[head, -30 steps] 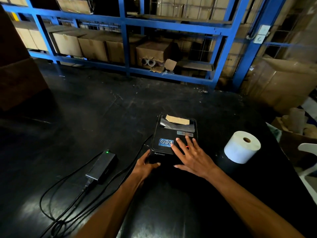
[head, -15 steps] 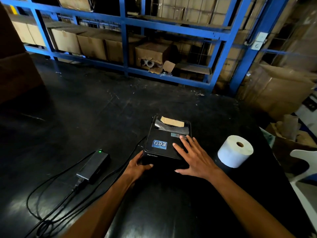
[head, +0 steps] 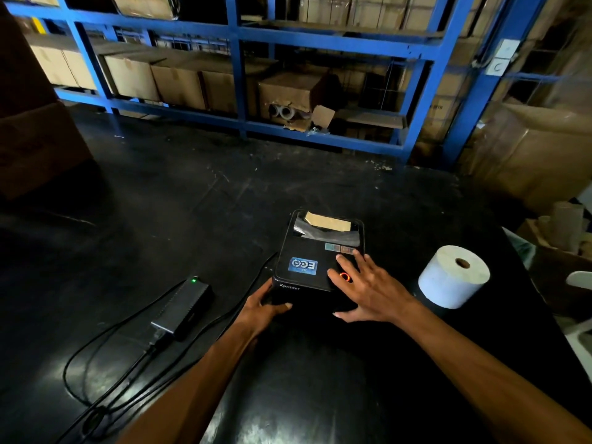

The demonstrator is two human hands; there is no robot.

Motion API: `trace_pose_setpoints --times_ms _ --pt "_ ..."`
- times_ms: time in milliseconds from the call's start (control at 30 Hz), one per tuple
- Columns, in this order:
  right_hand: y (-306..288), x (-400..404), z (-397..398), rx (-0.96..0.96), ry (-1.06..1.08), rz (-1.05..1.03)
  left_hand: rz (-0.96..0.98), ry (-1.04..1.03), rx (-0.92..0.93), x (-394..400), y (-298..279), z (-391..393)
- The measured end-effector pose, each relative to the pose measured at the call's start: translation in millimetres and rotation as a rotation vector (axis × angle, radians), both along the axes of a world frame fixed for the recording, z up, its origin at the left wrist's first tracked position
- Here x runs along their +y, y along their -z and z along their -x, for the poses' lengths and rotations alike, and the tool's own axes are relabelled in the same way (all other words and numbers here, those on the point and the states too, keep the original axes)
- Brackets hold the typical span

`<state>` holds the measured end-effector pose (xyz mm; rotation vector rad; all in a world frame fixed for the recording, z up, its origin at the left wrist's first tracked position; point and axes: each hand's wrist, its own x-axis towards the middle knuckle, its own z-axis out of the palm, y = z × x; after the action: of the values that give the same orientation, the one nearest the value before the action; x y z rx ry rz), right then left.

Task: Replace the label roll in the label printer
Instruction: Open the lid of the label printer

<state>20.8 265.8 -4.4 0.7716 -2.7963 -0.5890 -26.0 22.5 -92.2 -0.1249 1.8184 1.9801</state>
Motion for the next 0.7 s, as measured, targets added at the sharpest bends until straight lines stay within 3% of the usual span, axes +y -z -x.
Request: trace_pose_setpoints --times_ms 700 --pt "-1.4 -1.8 -1.6 -0.024 0.013 0.039 0.067 0.006 0.013 -1.0 -1.2 0.4"
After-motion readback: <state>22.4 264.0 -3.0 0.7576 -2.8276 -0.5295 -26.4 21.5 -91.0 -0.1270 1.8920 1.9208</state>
